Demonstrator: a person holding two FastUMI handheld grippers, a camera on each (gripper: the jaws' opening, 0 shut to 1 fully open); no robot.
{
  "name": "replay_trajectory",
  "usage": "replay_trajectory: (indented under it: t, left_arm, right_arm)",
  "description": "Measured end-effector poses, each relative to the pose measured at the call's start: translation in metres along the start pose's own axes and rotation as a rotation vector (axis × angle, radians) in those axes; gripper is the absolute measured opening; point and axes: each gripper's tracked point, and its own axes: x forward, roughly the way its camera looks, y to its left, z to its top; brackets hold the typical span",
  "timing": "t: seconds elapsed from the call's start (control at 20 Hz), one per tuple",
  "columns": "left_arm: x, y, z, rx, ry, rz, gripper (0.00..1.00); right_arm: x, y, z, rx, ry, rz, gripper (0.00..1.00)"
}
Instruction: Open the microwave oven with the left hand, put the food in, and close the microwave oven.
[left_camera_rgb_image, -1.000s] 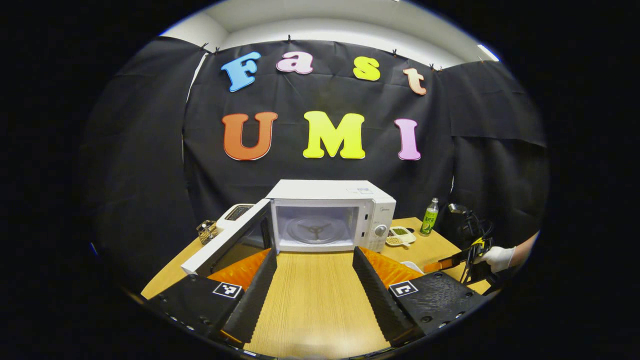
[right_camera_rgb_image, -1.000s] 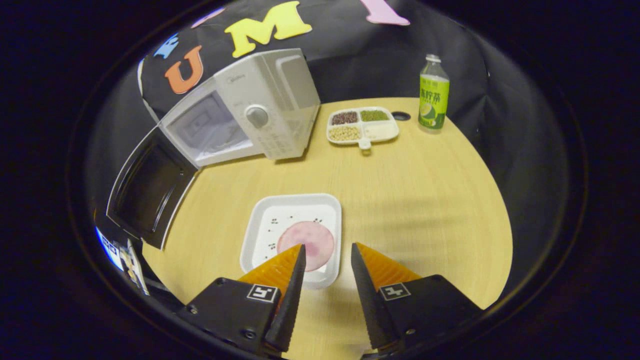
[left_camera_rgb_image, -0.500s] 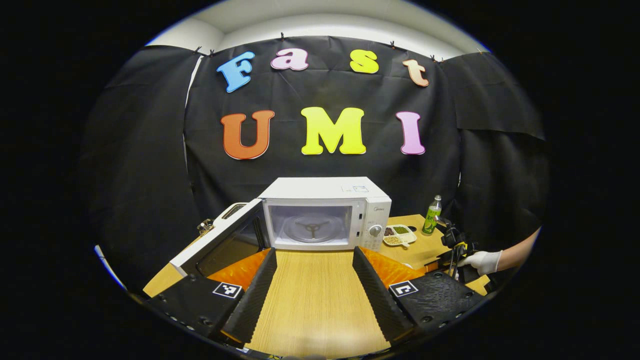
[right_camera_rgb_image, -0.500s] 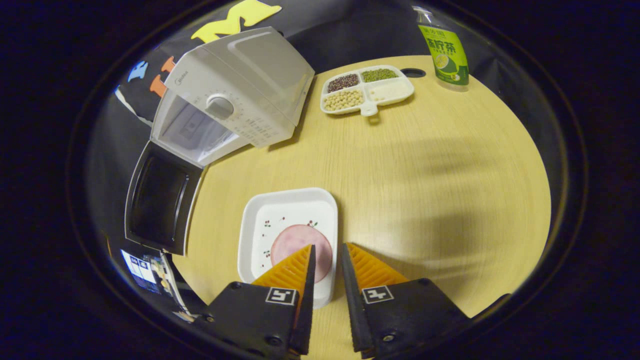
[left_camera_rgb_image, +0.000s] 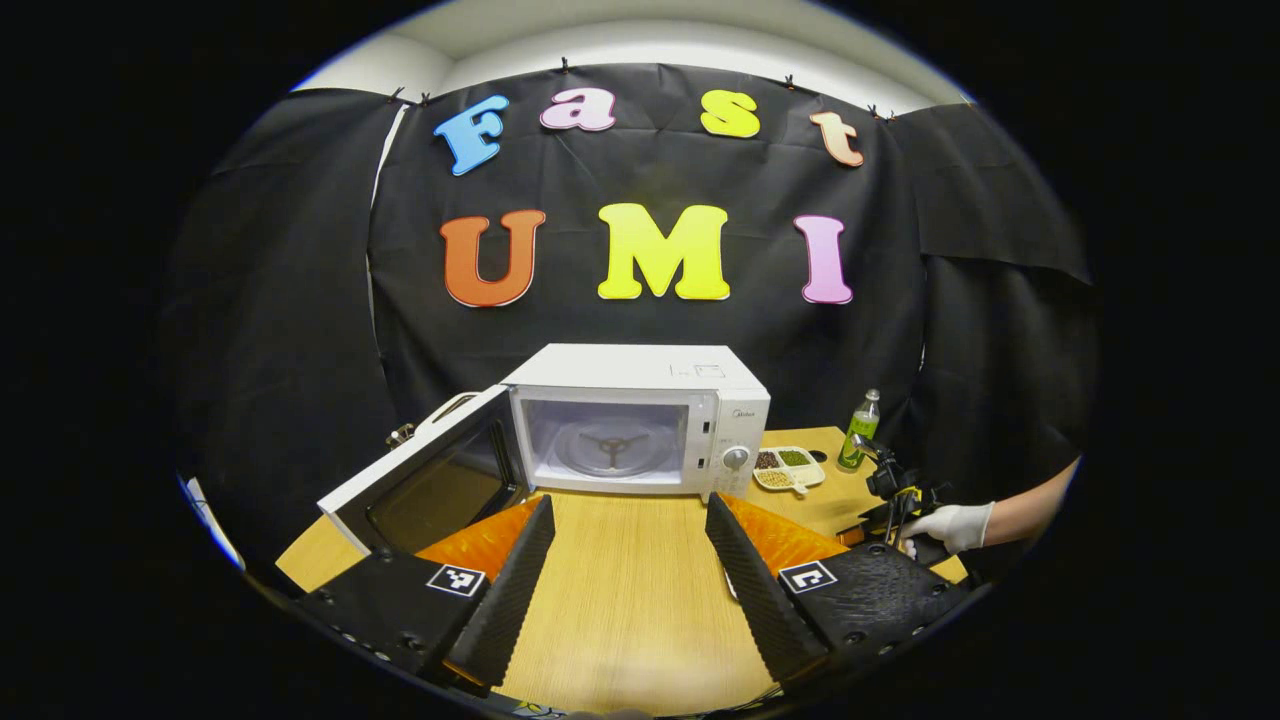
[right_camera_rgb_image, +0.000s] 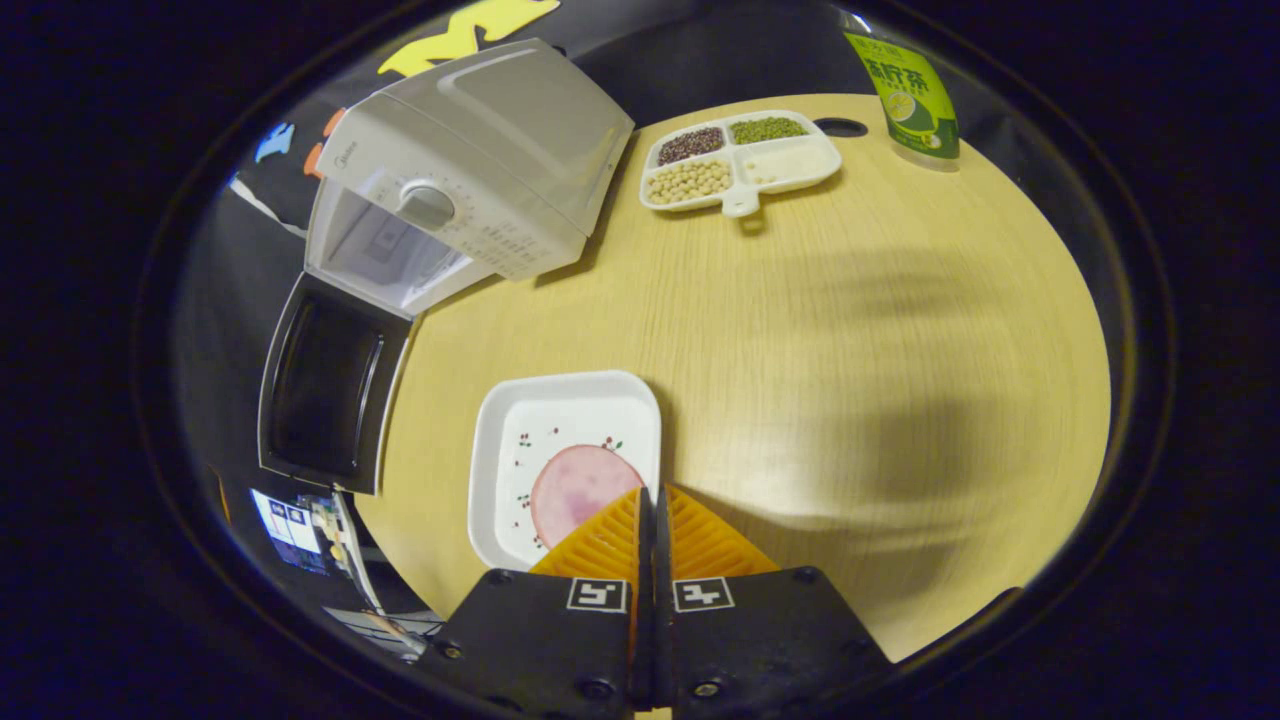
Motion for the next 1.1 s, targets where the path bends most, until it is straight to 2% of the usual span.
replay_trajectory:
  t: [0.15, 0.25, 0.3, 0.55, 0.6, 0.65, 0.85, 1.05, 1.1]
  left_arm:
    - [0.006, 0.002, 0.013, -0.037, -0.003, -0.003, 0.91]
    - [0.004, 0.006, 0.021, -0.017, -0.013, -0.002, 0.91]
    - [0.003, 0.008, 0.023, -0.005, -0.013, -0.001, 0.91]
    - [0.0, 0.023, 0.028, 0.024, -0.018, -0.015, 0.91]
    - [-0.001, 0.026, 0.028, 0.019, -0.02, -0.022, 0.91]
    - [-0.002, 0.029, 0.028, 0.013, -0.024, -0.032, 0.91]
    - [-0.004, 0.051, 0.026, 0.007, -0.023, -0.076, 0.91]
    - [-0.014, 0.087, 0.022, 0.017, 0.003, -0.106, 0.91]
    - [-0.018, 0.097, 0.022, 0.012, 0.014, -0.11, 0.91]
  right_arm:
    - [0.0, 0.001, 0.0, 0.063, 0.0, 0.05, 0.04]
    - [-0.001, 0.002, -0.001, 0.085, -0.008, 0.064, 0.0]
    - [-0.002, 0.003, -0.002, 0.096, -0.016, 0.07, 0.04]
    - [-0.019, 0.026, -0.003, 0.163, -0.082, 0.108, 0.04]
    - [-0.026, 0.038, -0.001, 0.163, -0.101, 0.122, 0.0]
    - [-0.031, 0.05, 0.002, 0.162, -0.122, 0.136, 0.04]
    - [-0.04, 0.103, 0.021, 0.174, -0.23, 0.146, 0.04]
    - [-0.028, 0.156, 0.045, 0.186, -0.357, 0.158, 0.04]
    - [-0.021, 0.17, 0.05, 0.208, -0.388, 0.171, 0.0]
